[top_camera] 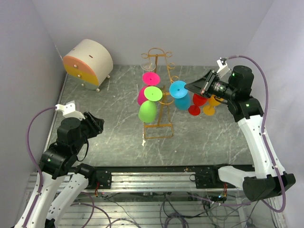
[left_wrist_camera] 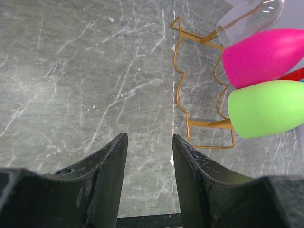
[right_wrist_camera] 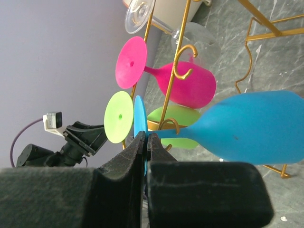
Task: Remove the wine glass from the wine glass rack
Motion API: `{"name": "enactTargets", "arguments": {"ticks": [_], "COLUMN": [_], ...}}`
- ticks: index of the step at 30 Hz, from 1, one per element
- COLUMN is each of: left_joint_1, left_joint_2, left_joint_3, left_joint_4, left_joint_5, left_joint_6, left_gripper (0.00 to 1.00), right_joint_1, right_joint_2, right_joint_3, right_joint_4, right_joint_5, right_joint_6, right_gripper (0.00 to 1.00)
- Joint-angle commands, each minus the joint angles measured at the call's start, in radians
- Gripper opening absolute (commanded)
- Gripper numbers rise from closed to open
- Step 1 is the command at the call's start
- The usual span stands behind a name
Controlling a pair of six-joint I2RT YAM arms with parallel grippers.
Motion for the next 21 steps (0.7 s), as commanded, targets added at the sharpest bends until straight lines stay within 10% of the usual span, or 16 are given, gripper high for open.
{"name": "enactTargets", "arguments": {"ticks": [1,21], "left_joint_1": [-0.004,-0.004], "left_joint_2": [0.000,-0.007], "left_joint_3": [0.002,0.001], "left_joint_4": [0.010,0.011], "left_joint_5": [-0.030,-0.031], "left_joint_6": [-0.004,-0.005], "left_gripper": [0.54,0.54], "right_joint_1": [-0.003,-0.002], "right_joint_2": [-0.038,-0.081], "right_joint_3": [-0.006,0.049], "right_joint_4": [0.009,-0.018], "right_joint_5": [0.055,0.231], "right_joint_6": [-0.004,-0.101], "right_gripper": [0.00,0.00]}}
